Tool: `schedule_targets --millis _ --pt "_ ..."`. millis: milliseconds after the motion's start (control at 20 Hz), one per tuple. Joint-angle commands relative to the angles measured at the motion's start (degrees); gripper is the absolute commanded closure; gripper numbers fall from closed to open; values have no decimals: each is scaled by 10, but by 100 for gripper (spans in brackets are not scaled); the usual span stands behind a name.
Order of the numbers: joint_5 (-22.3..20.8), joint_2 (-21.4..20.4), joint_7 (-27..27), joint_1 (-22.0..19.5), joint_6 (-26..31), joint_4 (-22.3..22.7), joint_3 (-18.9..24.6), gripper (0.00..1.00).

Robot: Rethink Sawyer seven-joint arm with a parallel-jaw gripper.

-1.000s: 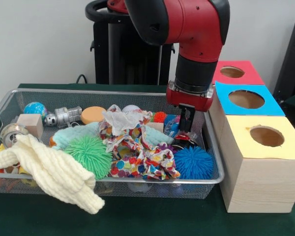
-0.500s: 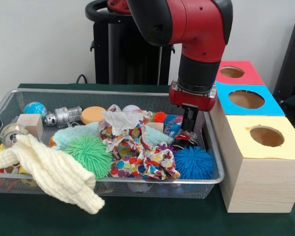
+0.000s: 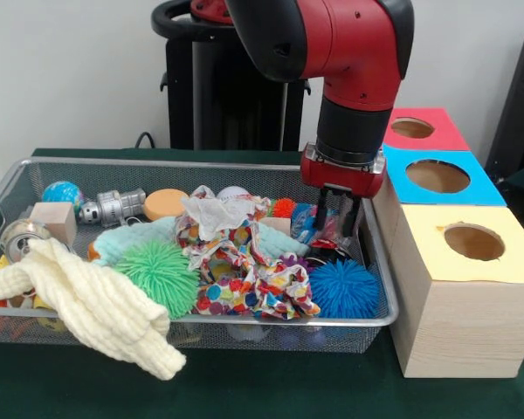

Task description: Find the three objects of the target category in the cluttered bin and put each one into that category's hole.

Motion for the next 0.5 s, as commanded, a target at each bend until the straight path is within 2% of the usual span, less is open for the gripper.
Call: schedule_targets --millis 50,500 --pt "-49 6 -91 20 10 -19 11 0" --pt "-69 -1 -49 44 -15 -17 -15 0"
